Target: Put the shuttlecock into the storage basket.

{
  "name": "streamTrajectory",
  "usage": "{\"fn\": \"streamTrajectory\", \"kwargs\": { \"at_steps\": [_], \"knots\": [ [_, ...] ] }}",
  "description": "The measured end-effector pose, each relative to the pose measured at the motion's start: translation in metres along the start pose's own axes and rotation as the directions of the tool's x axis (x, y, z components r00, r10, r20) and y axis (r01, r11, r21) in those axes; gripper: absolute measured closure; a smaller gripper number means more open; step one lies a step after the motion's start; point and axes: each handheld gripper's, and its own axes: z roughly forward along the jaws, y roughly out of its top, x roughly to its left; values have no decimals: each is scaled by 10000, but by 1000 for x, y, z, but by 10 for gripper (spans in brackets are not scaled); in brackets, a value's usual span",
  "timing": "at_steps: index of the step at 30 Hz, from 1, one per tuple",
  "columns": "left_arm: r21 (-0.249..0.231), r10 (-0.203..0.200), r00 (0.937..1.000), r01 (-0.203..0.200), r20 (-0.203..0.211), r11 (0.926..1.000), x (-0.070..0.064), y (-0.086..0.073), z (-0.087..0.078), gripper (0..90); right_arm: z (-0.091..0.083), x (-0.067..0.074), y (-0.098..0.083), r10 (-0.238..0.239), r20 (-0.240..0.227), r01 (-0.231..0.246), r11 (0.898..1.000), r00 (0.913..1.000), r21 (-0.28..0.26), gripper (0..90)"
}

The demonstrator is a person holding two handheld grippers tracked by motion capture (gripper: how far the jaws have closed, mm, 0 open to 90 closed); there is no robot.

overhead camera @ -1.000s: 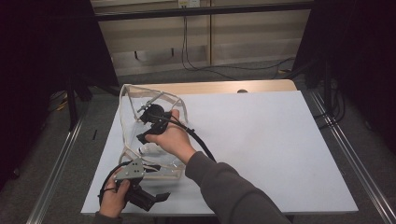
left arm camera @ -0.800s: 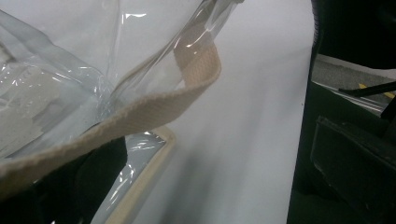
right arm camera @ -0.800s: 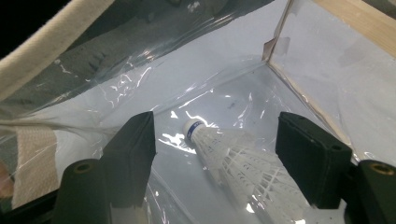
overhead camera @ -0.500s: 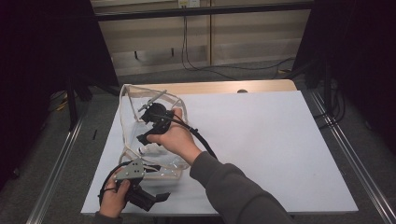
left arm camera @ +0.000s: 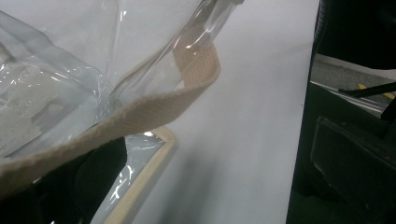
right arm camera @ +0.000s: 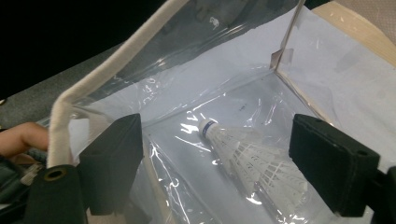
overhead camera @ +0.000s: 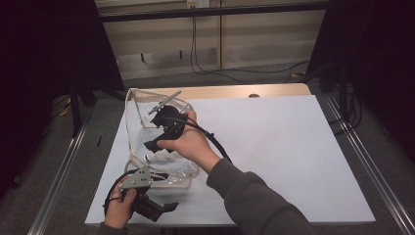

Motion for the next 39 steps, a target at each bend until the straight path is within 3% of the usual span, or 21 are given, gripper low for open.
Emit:
{"fn": "streamTrajectory", "kwargs": {
  "at_steps": [15, 39],
  "knots": [
    [59, 121, 9999, -121, -26, 9999, 0, 0, 0, 37, -25, 0, -4, -284, -581, 267, 9992, 9979, -305, 113],
    [118, 116, 9999, -115, -33, 9999, -1, 1, 1, 36, -61, -19, -28, -137, -555, 104, 9982, 9984, -591, 88]
  ]
}}
